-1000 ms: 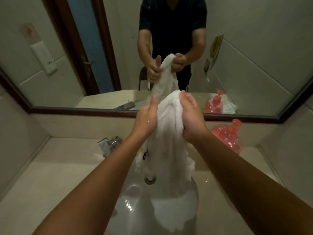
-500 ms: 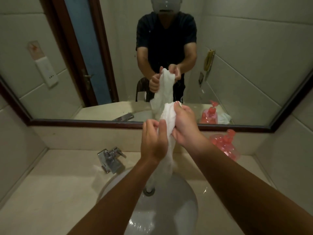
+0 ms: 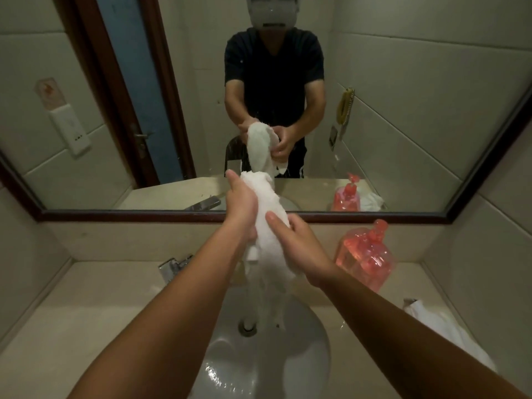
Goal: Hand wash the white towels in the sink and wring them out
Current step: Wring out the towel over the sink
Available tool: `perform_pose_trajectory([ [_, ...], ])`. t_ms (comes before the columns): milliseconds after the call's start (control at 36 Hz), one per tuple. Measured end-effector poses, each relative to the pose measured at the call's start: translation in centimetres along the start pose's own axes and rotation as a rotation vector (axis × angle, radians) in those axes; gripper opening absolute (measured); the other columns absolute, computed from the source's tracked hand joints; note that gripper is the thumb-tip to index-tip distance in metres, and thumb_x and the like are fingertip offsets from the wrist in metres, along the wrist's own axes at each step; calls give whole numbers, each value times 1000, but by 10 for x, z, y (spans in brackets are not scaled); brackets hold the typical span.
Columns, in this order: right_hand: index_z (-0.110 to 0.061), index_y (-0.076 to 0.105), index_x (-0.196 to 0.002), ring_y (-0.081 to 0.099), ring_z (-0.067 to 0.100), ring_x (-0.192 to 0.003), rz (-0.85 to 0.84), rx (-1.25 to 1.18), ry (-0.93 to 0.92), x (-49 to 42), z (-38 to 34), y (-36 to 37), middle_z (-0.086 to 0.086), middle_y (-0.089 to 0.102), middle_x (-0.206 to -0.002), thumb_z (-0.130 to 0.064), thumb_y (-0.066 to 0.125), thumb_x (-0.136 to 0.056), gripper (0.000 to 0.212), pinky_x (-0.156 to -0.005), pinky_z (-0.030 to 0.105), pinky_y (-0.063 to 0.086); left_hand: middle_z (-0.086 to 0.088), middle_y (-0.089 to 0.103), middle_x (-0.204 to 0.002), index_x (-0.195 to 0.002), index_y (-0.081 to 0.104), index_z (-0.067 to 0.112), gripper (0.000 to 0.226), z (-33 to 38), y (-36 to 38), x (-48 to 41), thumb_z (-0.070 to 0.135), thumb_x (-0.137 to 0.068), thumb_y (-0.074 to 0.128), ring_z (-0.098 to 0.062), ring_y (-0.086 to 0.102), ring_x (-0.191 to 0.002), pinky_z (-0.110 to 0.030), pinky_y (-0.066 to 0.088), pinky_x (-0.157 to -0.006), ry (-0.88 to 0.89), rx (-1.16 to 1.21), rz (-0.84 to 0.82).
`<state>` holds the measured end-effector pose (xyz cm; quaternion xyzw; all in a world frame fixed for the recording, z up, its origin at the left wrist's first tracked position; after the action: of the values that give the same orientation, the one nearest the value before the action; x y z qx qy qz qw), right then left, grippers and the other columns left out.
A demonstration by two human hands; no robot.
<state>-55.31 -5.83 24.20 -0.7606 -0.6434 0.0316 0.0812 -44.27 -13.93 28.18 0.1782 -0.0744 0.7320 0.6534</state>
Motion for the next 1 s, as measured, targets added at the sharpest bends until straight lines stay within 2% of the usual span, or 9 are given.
perform_pose_trajectory([
  [111,-23,66,-129,71,8,-105,71,23,-65,-5,-4,-3,-5,74,-117,-53,54,-108,39,-92,34,58,-17,80,-104,-134,65,6,87,7,4,9,71,-106,15,-32,75,-101,-42,61,-86,24,3,-131],
  [194,-28,62,-136,69,20,-116,162,-117,-10,-17,-14,-3,-2,72,-126,-59,51,-107,44,-105,51,56,-24,65,-126,-139,63,1,93,6,4,13,71,-106,13,-34,74,-110,-46,59,-94,60,-8,-222],
  [278,-33,64,-121,73,30,-112,169,-413,151,-31,-28,1,5,75,-122,-60,50,-107,34,-102,56,58,-17,79,-107,-124,73,7,92,-1,0,16,77,-102,18,-30,78,-98,-47,61,-90,122,-19,-243],
  [361,-21,64,-128,77,39,-106,146,-673,273,-38,-24,7,16,78,-117,-52,50,-110,38,-98,63,59,-10,80,-107,-122,73,13,93,-13,-4,21,86,-89,25,-29,76,-106,-54,59,-99,253,-32,-246],
  [417,-14,63,-135,76,43,-107,132,-751,306,-39,-17,9,20,78,-117,-52,50,-109,47,-100,66,57,-9,75,-122,-134,66,15,97,-21,-11,24,90,-89,24,-24,73,-115,-43,61,-96,366,-29,-277],
  [556,2,65,-132,75,41,-112,131,-824,372,-38,-24,7,25,76,-119,-42,49,-112,51,-105,57,57,1,66,-130,-137,62,24,71,-45,-29,16,73,-98,28,-6,65,-115,-21,54,-91,743,-270,-230],
  [722,12,57,-138,73,40,-119,39,-805,296,-31,-31,6,31,71,-127,-27,50,-113,47,-110,54,55,4,73,-86,-91,68,24,62,-17,-12,25,52,-113,17,7,67,-72,-12,50,-62,609,-178,30],
  [889,2,74,-110,77,29,-85,150,-382,48,-16,-40,-26,18,79,-95,-40,65,-105,43,-73,34,65,-4,71,-77,-83,74,8,79,25,-4,9,53,-114,17,-14,66,-77,-22,41,-62,652,-382,87],
  [1000,-19,48,-133,76,23,-84,122,-295,-113,-9,-43,-26,16,77,-103,-37,76,-97,48,-70,33,63,-17,75,-85,-92,76,-1,89,42,8,6,61,-111,14,-25,71,-83,-40,56,-79,584,-431,-1],
])
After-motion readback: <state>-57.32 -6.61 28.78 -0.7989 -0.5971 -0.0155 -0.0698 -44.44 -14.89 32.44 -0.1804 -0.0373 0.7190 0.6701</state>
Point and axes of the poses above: each hand's wrist, its own x-axis away from the middle knuckle, its own y-axis out of the palm, z = x × y, the point moved 3 cm from there along -x, towards the middle knuckle
